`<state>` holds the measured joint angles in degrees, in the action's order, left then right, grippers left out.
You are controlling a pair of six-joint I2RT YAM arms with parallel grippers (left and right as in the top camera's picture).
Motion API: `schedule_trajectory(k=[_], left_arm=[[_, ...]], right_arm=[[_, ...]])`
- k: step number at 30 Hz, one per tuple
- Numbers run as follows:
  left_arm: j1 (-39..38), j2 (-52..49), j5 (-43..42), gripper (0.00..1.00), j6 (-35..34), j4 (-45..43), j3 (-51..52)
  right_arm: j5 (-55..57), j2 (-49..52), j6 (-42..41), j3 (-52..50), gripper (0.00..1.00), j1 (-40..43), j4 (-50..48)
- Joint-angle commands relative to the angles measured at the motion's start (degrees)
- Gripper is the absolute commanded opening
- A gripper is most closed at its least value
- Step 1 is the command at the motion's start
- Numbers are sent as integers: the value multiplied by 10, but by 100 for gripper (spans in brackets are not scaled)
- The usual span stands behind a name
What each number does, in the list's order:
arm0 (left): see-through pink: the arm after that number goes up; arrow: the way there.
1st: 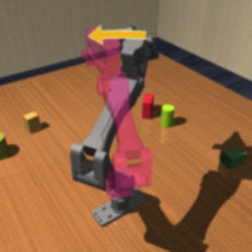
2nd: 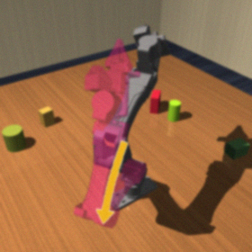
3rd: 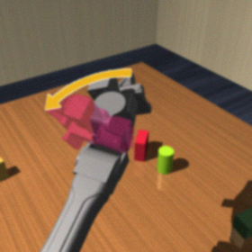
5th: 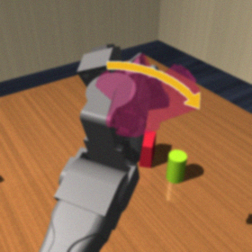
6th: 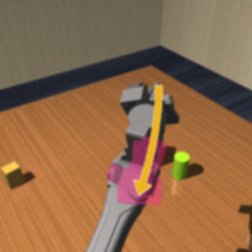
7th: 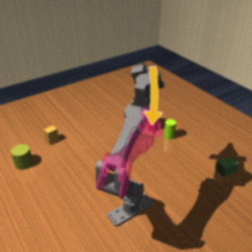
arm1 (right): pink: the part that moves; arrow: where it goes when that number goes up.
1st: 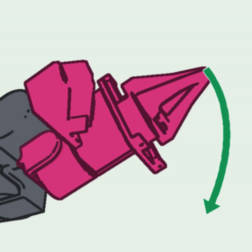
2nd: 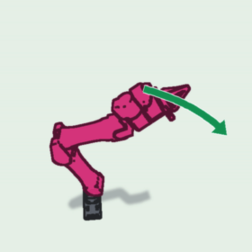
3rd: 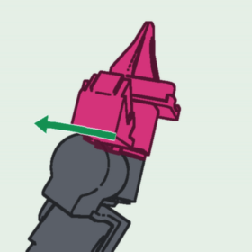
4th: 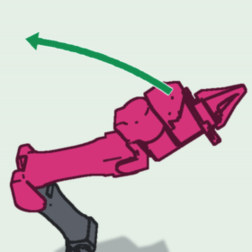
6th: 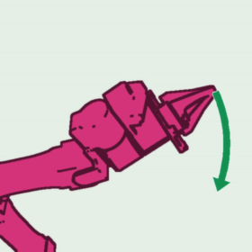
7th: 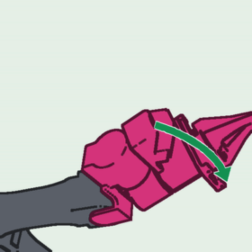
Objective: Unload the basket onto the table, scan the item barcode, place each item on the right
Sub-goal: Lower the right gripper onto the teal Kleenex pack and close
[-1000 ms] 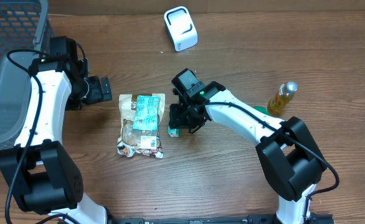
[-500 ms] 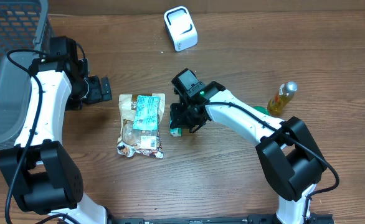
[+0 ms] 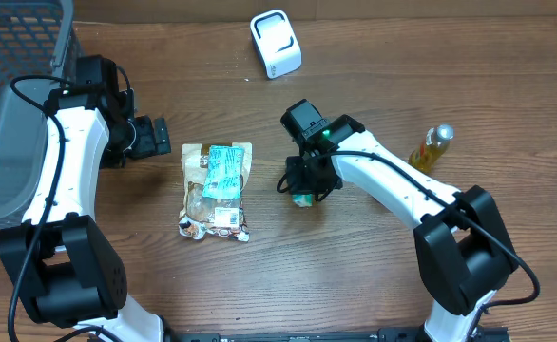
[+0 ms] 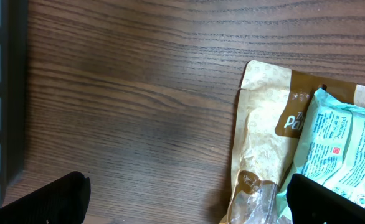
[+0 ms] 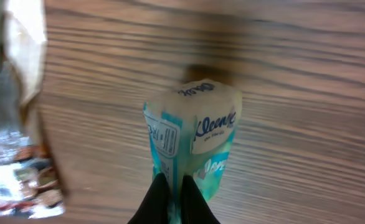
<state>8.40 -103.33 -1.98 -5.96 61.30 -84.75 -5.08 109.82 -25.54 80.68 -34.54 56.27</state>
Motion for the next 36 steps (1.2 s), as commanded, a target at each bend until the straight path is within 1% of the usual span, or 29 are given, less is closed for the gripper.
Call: schedule_trajectory(k=[1,10,11,16,18,26,30,32,35,36], left_arm=[[2,-8,-4,99,4,-1,-12],[2,-8,-4,100,4,-1,-12],[3,-8,-4,100,4,-1,-12],[2,-8,-4,100,4,-1,-12],[2,-8,-4,100,4,-1,-12],[2,-8,-4,100,4,-1,-12],[2,-8,-4,100,4,-1,-12],[2,-8,-4,100,4,-1,-12],[2,-8,-4,100,4,-1,-12],[2,-8,-4,100,4,-1,-12]], right_arm=[[55,-15,5,10,4,-3,0],[55,-14,4,10,4,-11,-3],[55,-14,4,10,6,-11,-4],[54,-14,4,10,30,-11,-4],[54,-14,4,10,35,-11,-4],[54,-14,2,10,42,3,-9],[48,-14,2,10,43,7,-8],[38,-14,2,10,49,7,-8],[10,-13,2,10,63,7,-12],[3,-12,2,10,63,7,-15]])
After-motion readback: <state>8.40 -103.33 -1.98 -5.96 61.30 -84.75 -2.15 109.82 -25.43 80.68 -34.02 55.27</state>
